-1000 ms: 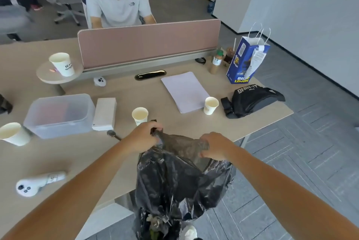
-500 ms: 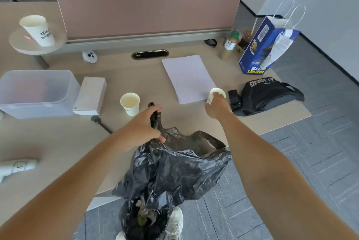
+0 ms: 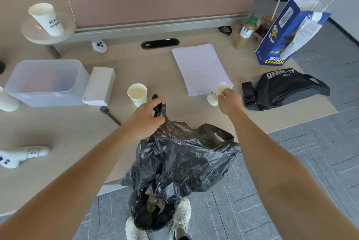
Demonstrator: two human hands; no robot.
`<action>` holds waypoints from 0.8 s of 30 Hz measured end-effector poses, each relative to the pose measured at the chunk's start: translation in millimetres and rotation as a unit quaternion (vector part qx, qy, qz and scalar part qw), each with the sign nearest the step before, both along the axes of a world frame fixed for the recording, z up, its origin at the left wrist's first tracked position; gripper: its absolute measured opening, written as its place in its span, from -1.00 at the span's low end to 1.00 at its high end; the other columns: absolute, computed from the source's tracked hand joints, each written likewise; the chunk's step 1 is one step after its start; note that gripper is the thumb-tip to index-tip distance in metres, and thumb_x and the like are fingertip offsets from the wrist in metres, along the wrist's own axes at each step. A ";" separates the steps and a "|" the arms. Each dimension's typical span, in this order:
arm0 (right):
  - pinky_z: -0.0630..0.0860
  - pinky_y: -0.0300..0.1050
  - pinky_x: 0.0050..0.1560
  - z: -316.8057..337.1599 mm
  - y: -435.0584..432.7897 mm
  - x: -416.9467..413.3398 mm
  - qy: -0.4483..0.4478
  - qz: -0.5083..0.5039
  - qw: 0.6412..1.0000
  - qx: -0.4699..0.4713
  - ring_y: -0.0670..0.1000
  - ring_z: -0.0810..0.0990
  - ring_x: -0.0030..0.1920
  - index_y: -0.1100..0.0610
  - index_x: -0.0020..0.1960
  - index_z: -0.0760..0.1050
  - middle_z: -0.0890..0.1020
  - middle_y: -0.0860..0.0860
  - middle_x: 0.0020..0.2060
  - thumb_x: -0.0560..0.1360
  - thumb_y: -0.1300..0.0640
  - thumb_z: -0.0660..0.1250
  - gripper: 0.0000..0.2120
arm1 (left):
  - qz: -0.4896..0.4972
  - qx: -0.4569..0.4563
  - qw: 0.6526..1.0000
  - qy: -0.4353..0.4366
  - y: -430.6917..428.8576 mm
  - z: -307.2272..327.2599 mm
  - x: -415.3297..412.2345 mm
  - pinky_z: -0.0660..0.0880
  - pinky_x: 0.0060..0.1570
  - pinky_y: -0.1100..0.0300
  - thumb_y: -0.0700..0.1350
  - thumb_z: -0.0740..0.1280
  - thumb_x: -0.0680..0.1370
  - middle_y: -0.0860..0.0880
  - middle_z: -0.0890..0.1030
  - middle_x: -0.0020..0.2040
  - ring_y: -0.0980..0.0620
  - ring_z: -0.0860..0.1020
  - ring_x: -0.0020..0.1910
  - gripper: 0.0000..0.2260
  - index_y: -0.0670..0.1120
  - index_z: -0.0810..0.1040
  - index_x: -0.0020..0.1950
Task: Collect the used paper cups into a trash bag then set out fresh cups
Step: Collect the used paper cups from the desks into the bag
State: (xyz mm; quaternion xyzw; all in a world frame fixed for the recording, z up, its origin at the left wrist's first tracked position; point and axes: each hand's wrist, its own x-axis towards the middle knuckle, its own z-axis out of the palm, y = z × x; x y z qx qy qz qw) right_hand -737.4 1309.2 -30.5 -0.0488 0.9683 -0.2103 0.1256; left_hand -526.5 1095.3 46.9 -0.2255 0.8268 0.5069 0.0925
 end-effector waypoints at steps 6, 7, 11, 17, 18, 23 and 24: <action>0.61 0.11 -0.05 62.4 3.2 101.3 -0.110 0.042 0.923 -0.366 0.11 0.65 -0.20 0.19 -0.16 0.59 0.68 0.16 -0.21 0.56 0.18 0.34 -0.86 | 0.025 0.016 0.999 0.027 -2.7 16.5 25.6 0.42 -0.08 0.19 -0.21 0.23 0.56 -0.03 0.51 0.26 0.17 0.39 -0.18 -0.49 0.12 0.33 0.49; 0.64 0.03 -0.12 70.8 2.5 118.6 -0.146 0.090 0.918 -0.357 0.05 0.64 -0.23 0.18 -0.12 0.60 0.68 0.15 -0.21 0.56 0.18 0.34 -0.88 | 0.030 0.018 0.999 0.035 -3.5 20.6 31.0 0.43 -0.03 0.13 -0.22 0.22 0.56 -0.03 0.51 0.29 0.16 0.39 -0.17 -0.49 0.12 0.33 0.48; 0.40 -0.25 -0.46 86.9 -14.0 170.9 -0.203 0.294 0.919 -0.165 -0.13 0.46 -0.49 -0.13 -0.15 0.56 0.59 -0.04 -0.36 0.57 0.05 0.33 -0.86 | 0.051 0.012 0.996 0.069 -6.4 39.0 53.9 0.47 -0.08 0.19 -0.24 0.23 0.54 -0.02 0.53 0.26 0.00 0.46 -0.04 -0.48 0.14 0.38 0.46; 0.57 -0.12 -0.15 91.4 -68.5 198.5 -0.232 0.401 0.886 -0.028 -0.06 0.62 -0.28 -0.15 -0.23 0.55 0.66 -0.11 -0.25 0.60 -0.08 0.25 -0.76 | 0.091 0.000 0.992 0.087 -30.9 61.5 100.0 0.43 -0.26 0.35 -0.24 0.24 0.56 0.00 0.55 0.18 -0.05 0.53 -0.17 -0.49 0.16 0.37 0.46; 0.57 -0.11 -0.05 94.9 -77.6 198.1 -0.228 0.413 0.881 -0.017 -0.08 0.63 -0.21 -0.15 -0.17 0.59 0.67 -0.14 -0.20 0.60 -0.09 0.25 -0.78 | 0.102 0.001 0.991 0.088 -37.3 63.9 106.8 0.43 -0.23 0.33 -0.25 0.24 0.56 -0.02 0.56 0.20 -0.07 0.55 -0.12 -0.49 0.16 0.38 0.45; 0.54 -0.02 0.11 98.7 -128.8 177.4 -0.132 0.416 0.899 -0.031 0.02 0.64 0.01 0.07 0.10 0.64 0.68 0.01 0.05 0.58 -0.07 0.27 -0.72 | 0.171 0.043 0.981 0.085 -60.5 67.9 135.6 0.46 -0.13 0.22 -0.32 0.22 0.56 0.05 0.55 0.14 0.04 0.54 -0.10 -0.49 0.09 0.41 0.45; 0.56 0.00 0.08 95.5 -140.4 168.5 -0.099 0.402 0.910 -0.039 0.05 0.65 -0.03 0.08 0.12 0.63 0.68 0.04 0.06 0.59 -0.05 0.25 -0.72 | 0.183 0.049 0.978 0.083 -63.7 66.8 139.7 0.45 -0.13 0.13 -0.33 0.22 0.56 0.02 0.55 0.13 -0.03 0.52 -0.13 -0.49 0.11 0.42 0.43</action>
